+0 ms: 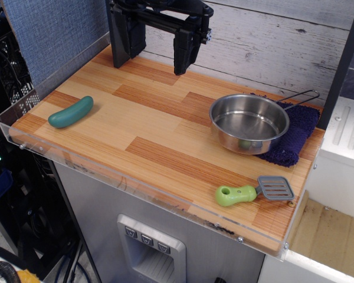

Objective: Move green spatula to upper left corner

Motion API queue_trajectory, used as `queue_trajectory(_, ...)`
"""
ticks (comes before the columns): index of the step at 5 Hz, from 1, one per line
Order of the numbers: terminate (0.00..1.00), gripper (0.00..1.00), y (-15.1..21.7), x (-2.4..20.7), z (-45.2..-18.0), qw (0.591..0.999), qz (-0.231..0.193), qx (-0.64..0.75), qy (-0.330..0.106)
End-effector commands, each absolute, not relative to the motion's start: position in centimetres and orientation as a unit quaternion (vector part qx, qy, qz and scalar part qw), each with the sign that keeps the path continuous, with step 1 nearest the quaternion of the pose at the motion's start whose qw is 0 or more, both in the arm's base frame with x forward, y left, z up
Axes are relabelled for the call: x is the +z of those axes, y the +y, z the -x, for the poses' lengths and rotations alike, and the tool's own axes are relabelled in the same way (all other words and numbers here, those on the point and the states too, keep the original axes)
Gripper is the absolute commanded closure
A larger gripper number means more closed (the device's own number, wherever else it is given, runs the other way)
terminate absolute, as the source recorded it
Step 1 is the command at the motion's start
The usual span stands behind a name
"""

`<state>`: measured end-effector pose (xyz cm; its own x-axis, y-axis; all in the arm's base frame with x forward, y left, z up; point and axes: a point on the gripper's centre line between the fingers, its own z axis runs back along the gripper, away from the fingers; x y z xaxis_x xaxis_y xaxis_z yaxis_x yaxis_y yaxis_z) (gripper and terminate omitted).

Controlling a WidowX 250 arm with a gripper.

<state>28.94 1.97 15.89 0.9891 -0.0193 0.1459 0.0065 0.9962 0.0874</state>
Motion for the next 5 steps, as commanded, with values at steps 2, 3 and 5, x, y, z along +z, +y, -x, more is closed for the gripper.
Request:
queue_trajectory(2, 0.0, 0.0, -1.7, 13.3, -29.0, 0.996, -0.041, -0.056, -0.055)
queue_trajectory(3, 0.0, 0.0, -5.0, 11.1, -28.6, 0.993, -0.056, -0.092, -0.041)
queue_trajectory(5, 0.0, 0.0, -10.2, 4.7, -26.8, 0.985, -0.067, -0.161, -0.007)
